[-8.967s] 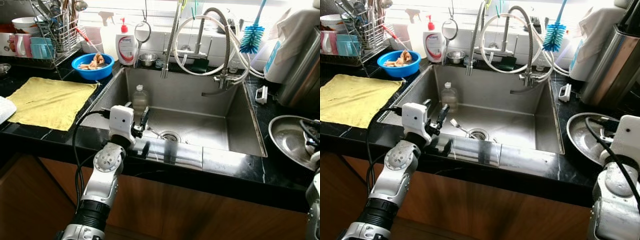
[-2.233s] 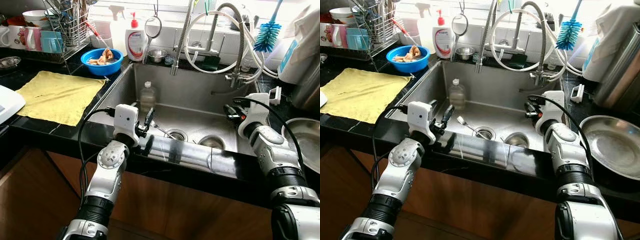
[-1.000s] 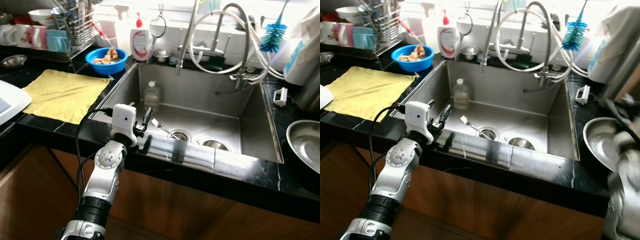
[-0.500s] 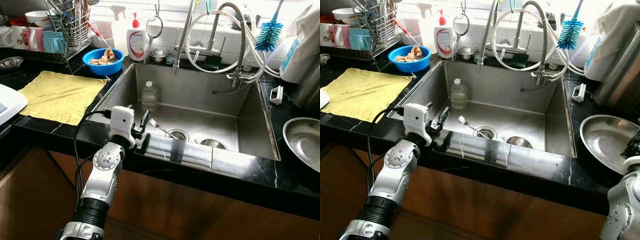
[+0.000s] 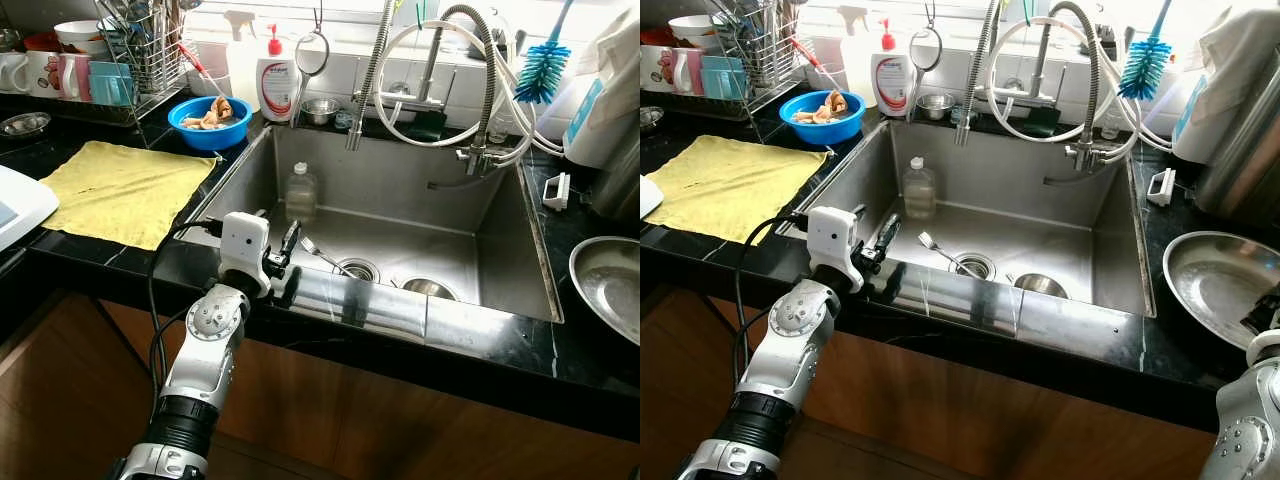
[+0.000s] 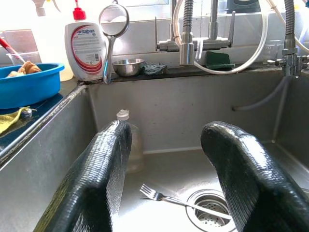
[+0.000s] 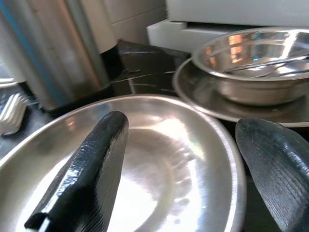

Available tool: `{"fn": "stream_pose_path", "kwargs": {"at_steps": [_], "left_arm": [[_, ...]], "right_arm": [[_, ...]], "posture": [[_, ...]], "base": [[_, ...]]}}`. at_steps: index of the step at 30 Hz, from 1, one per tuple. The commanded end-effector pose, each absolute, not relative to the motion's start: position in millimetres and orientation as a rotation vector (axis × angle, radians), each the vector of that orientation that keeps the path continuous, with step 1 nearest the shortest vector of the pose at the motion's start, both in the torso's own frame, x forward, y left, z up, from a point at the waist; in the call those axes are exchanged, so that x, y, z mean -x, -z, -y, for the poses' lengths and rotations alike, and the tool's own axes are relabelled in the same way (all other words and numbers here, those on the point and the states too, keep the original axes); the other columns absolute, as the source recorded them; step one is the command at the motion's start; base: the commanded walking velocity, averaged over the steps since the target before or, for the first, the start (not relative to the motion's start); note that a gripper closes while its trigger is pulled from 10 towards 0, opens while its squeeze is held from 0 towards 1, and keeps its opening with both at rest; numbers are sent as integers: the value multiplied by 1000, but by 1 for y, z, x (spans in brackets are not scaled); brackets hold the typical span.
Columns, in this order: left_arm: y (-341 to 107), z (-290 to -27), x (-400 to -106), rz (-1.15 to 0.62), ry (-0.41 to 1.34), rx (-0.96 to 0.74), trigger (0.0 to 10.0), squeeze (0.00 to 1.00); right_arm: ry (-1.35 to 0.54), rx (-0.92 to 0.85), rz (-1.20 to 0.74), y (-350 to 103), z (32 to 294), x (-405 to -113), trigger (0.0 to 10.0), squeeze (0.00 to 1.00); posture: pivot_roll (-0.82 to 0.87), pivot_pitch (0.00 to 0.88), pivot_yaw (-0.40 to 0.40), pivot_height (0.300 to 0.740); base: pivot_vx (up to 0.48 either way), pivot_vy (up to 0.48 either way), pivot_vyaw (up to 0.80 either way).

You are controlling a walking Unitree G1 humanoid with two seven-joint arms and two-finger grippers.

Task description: Kitchen organization

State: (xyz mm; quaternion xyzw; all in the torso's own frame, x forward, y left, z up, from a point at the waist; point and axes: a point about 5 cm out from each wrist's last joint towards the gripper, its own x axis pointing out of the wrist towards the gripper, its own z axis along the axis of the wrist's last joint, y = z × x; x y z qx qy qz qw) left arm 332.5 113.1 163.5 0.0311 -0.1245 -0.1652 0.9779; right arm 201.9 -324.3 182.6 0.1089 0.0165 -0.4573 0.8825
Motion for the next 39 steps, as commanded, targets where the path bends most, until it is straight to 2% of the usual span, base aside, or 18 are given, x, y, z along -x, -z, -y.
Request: {"fn": "stream_pose_path", "kwargs": {"at_steps": [1,37,38,39], "left_arm": [[-166,-114,-332,257,335,-50,10000,0],[-167,-114,-331,265,339,-73,10000,0],[-167,-114,-331,265,339,-73,10000,0],[-167,-114,-331,265,338,-74,10000,0]], "right_arm": [[1003,-221,-26,-185,329,-194,10000,0],[1008,-539,-122,-156,327,-202,10000,0],[1007,-539,-120,-156,327,-202,0,0],[1007,-537,-119,-156,327,-202,0,0]], "posture": [[-4,0,-28,740],[9,0,-33,740],[9,0,-33,740],[9,0,-33,740]], "base": [[0,0,0],[0,0,0],[0,0,0],[0,0,0]]}}
